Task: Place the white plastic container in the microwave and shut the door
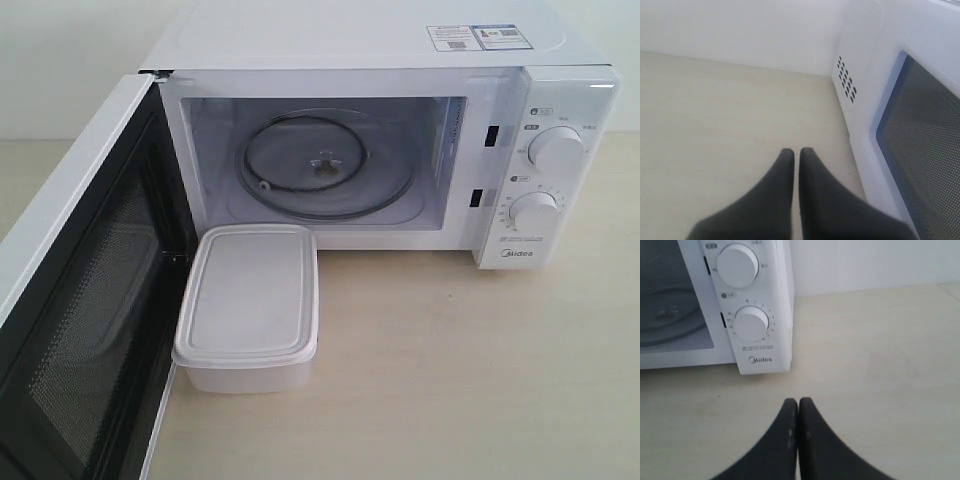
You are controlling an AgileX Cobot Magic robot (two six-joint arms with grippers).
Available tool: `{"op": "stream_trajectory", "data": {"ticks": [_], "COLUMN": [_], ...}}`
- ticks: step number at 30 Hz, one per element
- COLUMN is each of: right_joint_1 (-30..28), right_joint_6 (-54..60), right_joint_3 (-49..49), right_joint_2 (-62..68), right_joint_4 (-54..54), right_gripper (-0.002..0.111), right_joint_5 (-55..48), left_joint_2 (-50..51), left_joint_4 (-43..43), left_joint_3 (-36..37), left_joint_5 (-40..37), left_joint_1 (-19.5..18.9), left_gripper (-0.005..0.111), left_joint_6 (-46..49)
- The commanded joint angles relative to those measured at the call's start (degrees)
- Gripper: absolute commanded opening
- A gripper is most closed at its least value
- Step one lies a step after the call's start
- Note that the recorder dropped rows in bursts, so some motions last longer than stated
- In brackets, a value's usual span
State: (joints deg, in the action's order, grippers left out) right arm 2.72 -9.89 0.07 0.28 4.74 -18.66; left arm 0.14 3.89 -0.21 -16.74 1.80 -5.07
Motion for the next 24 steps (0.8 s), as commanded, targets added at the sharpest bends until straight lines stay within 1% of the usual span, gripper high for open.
{"op": "stream_trajectory", "data": {"ticks": [1, 8, 14, 16, 18, 20, 21, 24], "right_joint_1": [-0.4, -0.4, -0.4, -0.4, -0.4, -0.4, -0.4, -0.4], "right_joint_6": [0.0, 0.0, -0.1, -0.1, -0.7, -8.2, -8.2, -7.6], "right_joint_3": [-0.1, -0.1, -0.1, -0.1, -0.1, -0.5, -3.3, -16.1], "right_joint_2": [-0.3, -0.3, -0.3, -0.3, -0.3, -0.3, -0.3, 0.6], "right_joint_4": [0.3, 0.4, 0.3, 0.3, -0.2, -2.2, -1.8, 2.3], "right_gripper": [0.0, 0.0, 0.0, 0.0, 0.0, 0.0, 0.0, 0.0], "right_joint_5": [4.2, 6.6, 13.7, 20.2, 31.0, 40.3, 39.0, 29.2], "left_joint_2": [-0.1, -0.1, -0.1, -0.1, -0.1, -0.1, -0.1, -0.1], "left_joint_4": [-0.1, -0.1, -0.1, -0.1, -0.1, -0.1, -0.1, -0.1], "left_joint_3": [0.2, 0.2, 0.2, 0.2, 0.2, 0.2, 0.2, 0.2], "left_joint_5": [0.1, 0.1, 0.0, 0.0, 0.0, 0.0, 0.0, 0.0], "left_joint_1": [-0.1, -0.1, 0.1, 0.1, 0.1, 0.1, 0.1, 0.1], "left_gripper": [0.004, 0.004, 0.004, 0.004, 0.004, 0.004, 0.004, 0.004], "left_joint_6": [-0.5, -0.5, -0.5, -0.5, -0.5, -0.5, -0.5, -0.5]}}
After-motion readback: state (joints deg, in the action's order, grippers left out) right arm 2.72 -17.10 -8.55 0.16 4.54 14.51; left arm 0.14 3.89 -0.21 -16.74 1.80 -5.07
